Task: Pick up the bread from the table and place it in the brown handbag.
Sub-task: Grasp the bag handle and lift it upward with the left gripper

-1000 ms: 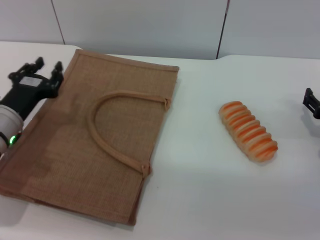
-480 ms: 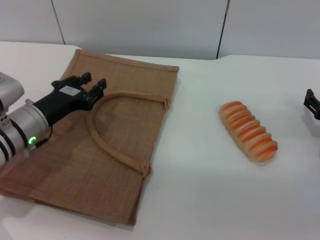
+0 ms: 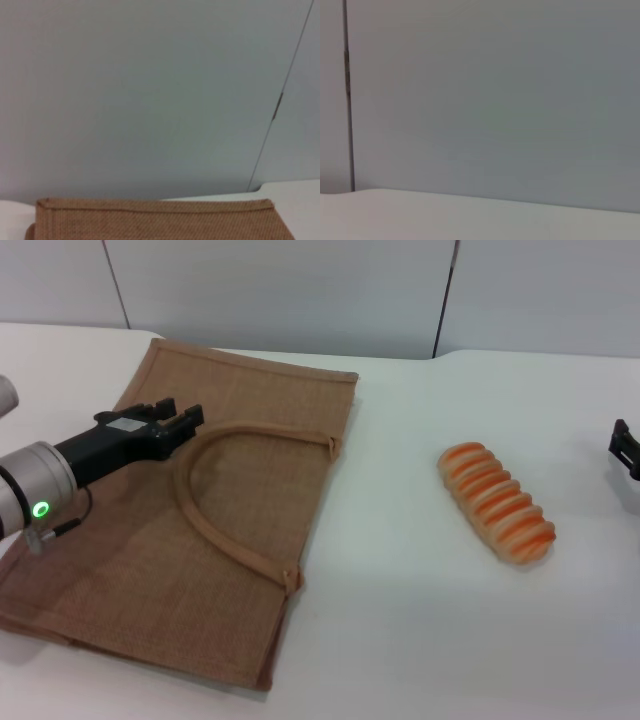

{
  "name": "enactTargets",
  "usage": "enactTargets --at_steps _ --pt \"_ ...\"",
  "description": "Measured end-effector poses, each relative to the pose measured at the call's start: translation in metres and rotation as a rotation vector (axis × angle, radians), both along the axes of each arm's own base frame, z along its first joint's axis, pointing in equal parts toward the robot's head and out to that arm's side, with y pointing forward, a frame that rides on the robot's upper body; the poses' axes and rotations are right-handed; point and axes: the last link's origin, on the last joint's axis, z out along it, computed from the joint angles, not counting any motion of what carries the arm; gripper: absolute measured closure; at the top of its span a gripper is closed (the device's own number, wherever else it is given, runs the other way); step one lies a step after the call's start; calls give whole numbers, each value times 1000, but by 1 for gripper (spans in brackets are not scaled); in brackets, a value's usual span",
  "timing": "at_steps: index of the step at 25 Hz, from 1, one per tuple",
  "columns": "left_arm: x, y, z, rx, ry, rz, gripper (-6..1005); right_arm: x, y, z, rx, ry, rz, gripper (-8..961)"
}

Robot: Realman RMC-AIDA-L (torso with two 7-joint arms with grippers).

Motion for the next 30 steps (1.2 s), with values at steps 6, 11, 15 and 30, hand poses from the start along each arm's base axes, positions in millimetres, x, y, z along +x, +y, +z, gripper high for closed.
enactTargets --at_steps 6,11,15,30 --pt "-5 8 6 -50 34 72 532 0 0 0 0 -1 0 88" --pt "-7 14 11 -102 63 123 532 -1 1 0 -3 -1 3 89" --pt "-3 18 15 -152 96 129 532 -2 2 -1 -5 -1 6 89" --pt "14 29 17 -266 214 130 532 -4 5 -2 -16 1 -1 88"
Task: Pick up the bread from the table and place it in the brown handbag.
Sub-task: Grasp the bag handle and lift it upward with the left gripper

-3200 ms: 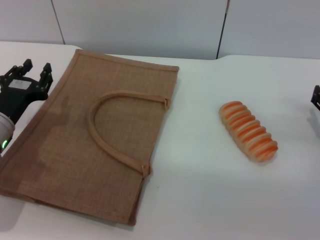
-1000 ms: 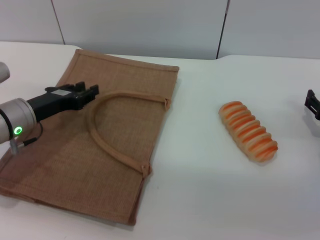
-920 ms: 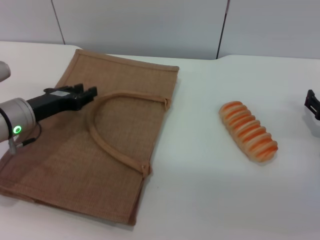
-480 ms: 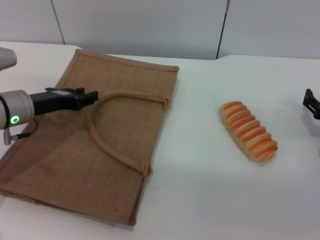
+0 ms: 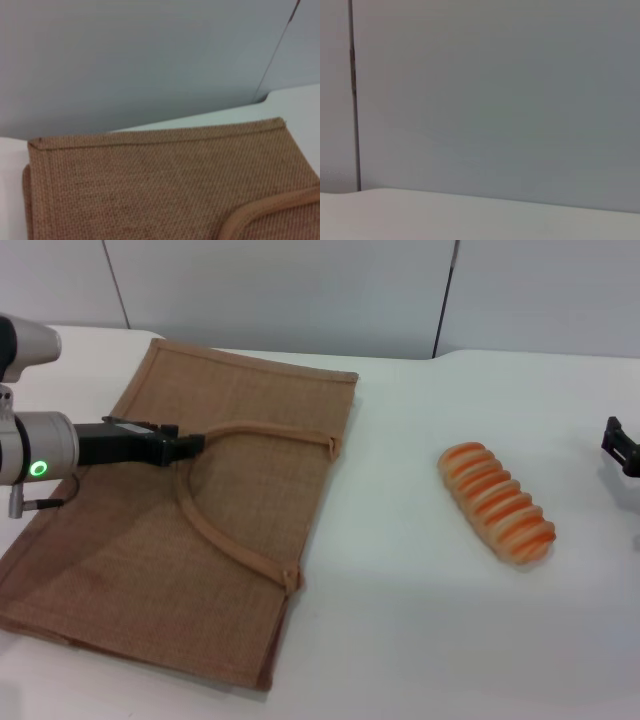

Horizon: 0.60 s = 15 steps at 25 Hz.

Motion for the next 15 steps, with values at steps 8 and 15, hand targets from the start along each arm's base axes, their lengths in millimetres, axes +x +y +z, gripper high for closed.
enactTargets --at_steps 8,15 --pt "1 4 2 -55 55 37 532 -1 0 0 0 1 2 89" --pt "8 8 1 -71 63 20 532 -4 3 0 0 1 10 90"
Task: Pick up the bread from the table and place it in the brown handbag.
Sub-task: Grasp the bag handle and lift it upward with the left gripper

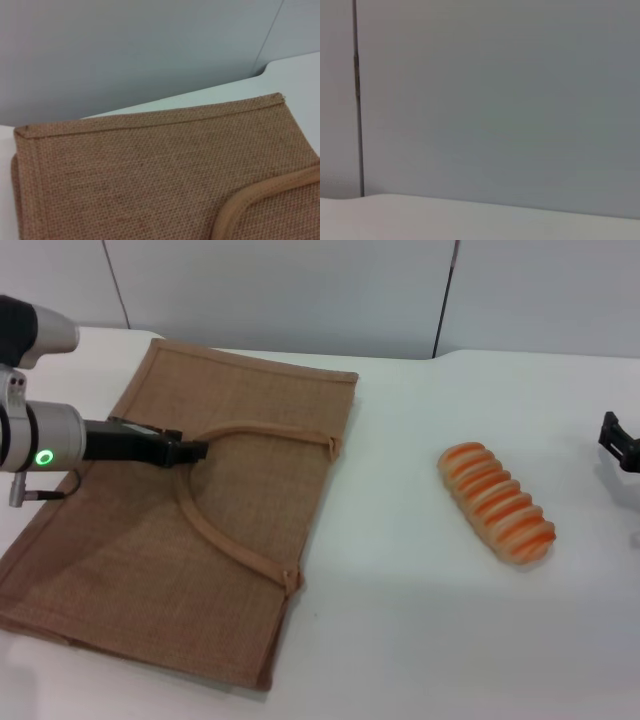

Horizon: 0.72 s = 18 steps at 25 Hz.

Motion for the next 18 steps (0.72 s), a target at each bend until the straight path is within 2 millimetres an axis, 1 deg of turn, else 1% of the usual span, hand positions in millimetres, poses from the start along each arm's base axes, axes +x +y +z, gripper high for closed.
enactTargets --at_steps 5,11,18 --pt "4 2 -2 -4 0 -6 533 -1 1 0 0 0 2 90" --pt "3 1 -8 -14 13 -4 536 -2 1 -1 -1 1 3 89" --pt "0 0 -9 -21 28 17 544 -2 1 -1 -1 1 3 88"
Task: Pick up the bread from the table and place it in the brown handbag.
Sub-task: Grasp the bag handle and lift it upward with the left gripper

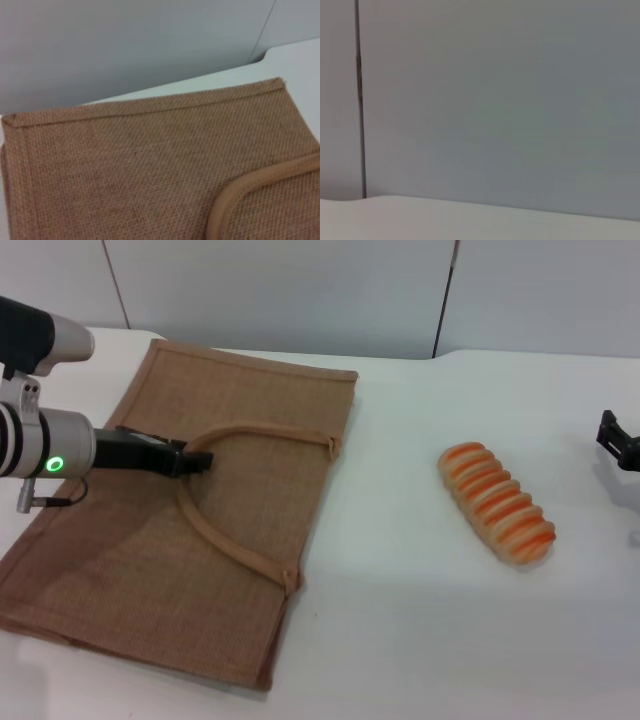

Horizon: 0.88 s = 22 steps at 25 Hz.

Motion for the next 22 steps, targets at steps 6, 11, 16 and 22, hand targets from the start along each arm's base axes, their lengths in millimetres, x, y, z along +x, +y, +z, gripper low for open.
enactTargets --at_steps 6,11,16,22 --pt "-2 1 -3 0 25 16 561 0 0 0 0 0 1 89" --pt "-1 2 -4 2 25 17 576 0 0 0 0 0 1 89" --pt "10 4 -10 19 33 -37 590 0 0 0 0 -1 0 89" --pt "25 10 -10 33 66 -105 780 0 0 0 0 -1 0 90"
